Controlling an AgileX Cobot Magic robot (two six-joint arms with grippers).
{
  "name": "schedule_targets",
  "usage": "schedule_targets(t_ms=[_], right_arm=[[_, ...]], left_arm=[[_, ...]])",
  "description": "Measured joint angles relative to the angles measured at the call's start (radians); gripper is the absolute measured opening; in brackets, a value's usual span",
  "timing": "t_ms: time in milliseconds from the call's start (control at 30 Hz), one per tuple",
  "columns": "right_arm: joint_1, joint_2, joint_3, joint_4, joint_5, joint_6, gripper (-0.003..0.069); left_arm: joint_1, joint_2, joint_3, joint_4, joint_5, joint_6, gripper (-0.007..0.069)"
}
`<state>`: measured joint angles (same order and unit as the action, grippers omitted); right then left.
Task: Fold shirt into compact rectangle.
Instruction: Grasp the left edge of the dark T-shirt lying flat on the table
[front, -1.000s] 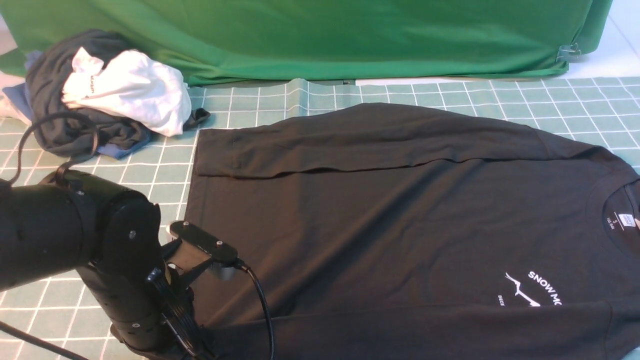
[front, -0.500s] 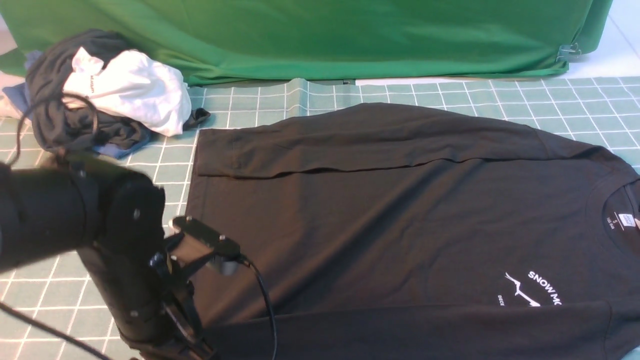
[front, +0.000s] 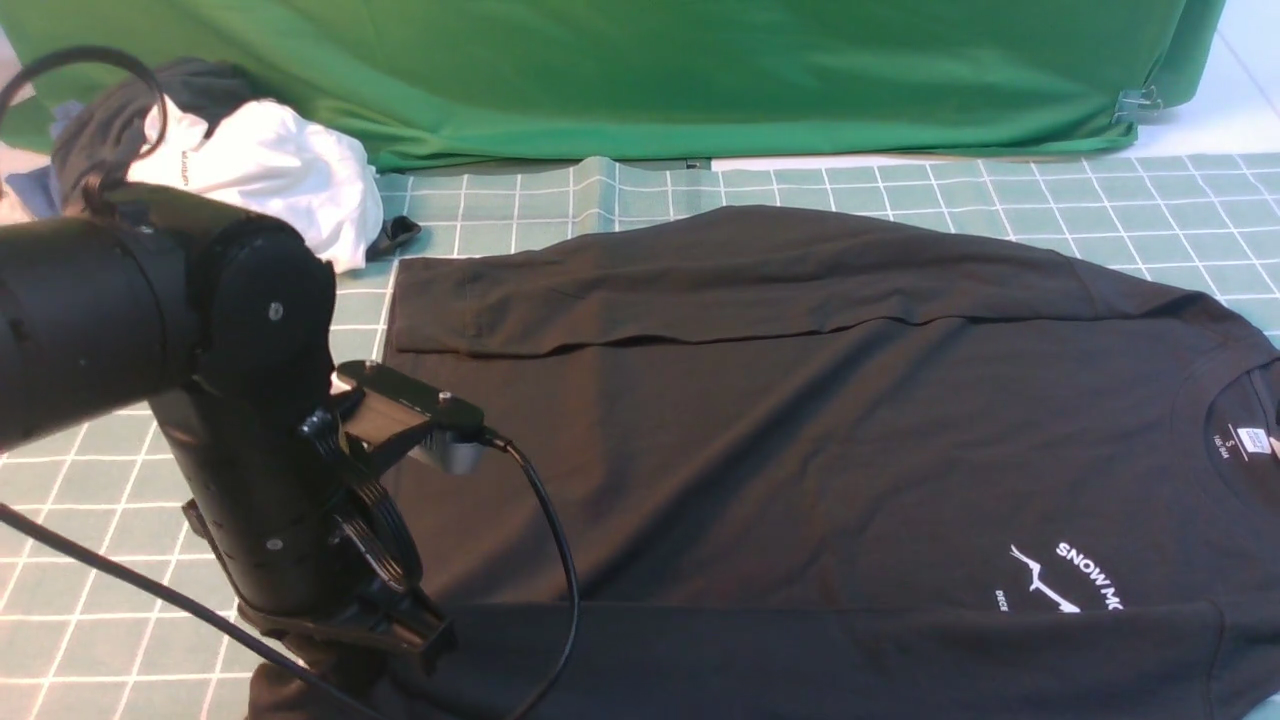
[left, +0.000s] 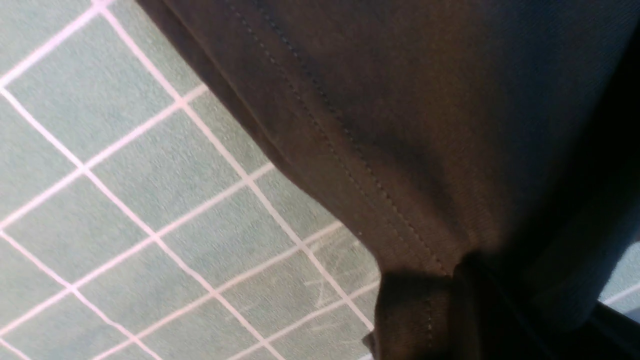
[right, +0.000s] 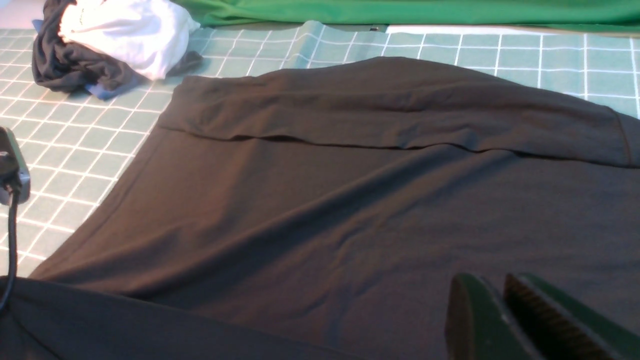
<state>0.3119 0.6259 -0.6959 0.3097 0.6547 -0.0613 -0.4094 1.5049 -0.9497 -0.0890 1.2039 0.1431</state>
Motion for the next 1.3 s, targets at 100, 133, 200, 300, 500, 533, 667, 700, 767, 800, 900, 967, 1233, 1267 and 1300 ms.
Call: schedule_targets(t_ms=[100, 133, 200, 300, 500, 533, 667, 700, 767, 800, 900, 967, 1233, 1267, 1300], right_arm=[[0.000, 0.000, 0.000, 0.000, 0.001, 0.000, 0.0086], [0.000, 0.000, 0.000, 0.000, 0.001, 0.000, 0.0087], [0.000, 0.000, 0.000, 0.000, 0.000, 0.000, 0.0089], [0.000, 0.000, 0.000, 0.000, -0.001, 0.000, 0.0090], [0.000, 0.000, 0.000, 0.000, -0.009, 0.000, 0.0092], [0.000, 0.000, 0.000, 0.000, -0.010, 0.000, 0.0093], [0.000, 0.000, 0.000, 0.000, -0.009, 0.000, 0.0092], [0.000, 0.000, 0.000, 0.000, -0.008, 0.000, 0.0092], [0.000, 0.000, 0.000, 0.000, -0.008, 0.000, 0.0092], [0.000, 0.000, 0.000, 0.000, -0.008, 0.000, 0.0092], [0.000, 0.000, 0.000, 0.000, -0.007, 0.000, 0.0092], [0.000, 0.000, 0.000, 0.000, -0.007, 0.000, 0.0092], [0.000, 0.000, 0.000, 0.000, -0.004, 0.000, 0.0092], [0.000, 0.000, 0.000, 0.000, -0.003, 0.000, 0.0092], [0.000, 0.000, 0.000, 0.000, -0.001, 0.000, 0.0092]], left_arm=[[0.000, 0.000, 0.034, 0.004, -0.002, -0.003, 0.0018], [0.000, 0.000, 0.050, 0.010, -0.003, -0.003, 0.0020], [0.000, 0.000, 0.077, 0.028, -0.001, -0.003, 0.0025], [0.000, 0.000, 0.093, 0.050, -0.009, -0.003, 0.0052], [0.000, 0.000, 0.094, 0.059, -0.062, -0.005, 0.0205], [0.000, 0.000, 0.094, 0.059, -0.072, -0.005, 0.0251], [0.000, 0.000, 0.096, 0.051, -0.091, -0.002, 0.0335], [0.000, 0.000, 0.098, 0.049, -0.094, 0.001, 0.0340], [0.000, 0.000, 0.110, 0.055, -0.115, 0.006, 0.0349], [0.000, 0.000, 0.119, 0.063, -0.132, 0.009, 0.0351], [0.000, 0.000, 0.151, 0.089, -0.190, 0.003, 0.0353], [0.000, 0.000, 0.162, 0.096, -0.206, -0.003, 0.0353], [0.000, 0.000, 0.165, 0.068, -0.210, -0.005, 0.0224], [0.000, 0.000, 0.165, 0.066, -0.210, -0.004, 0.0195], [0.000, 0.000, 0.165, 0.066, -0.210, -0.001, 0.0148]])
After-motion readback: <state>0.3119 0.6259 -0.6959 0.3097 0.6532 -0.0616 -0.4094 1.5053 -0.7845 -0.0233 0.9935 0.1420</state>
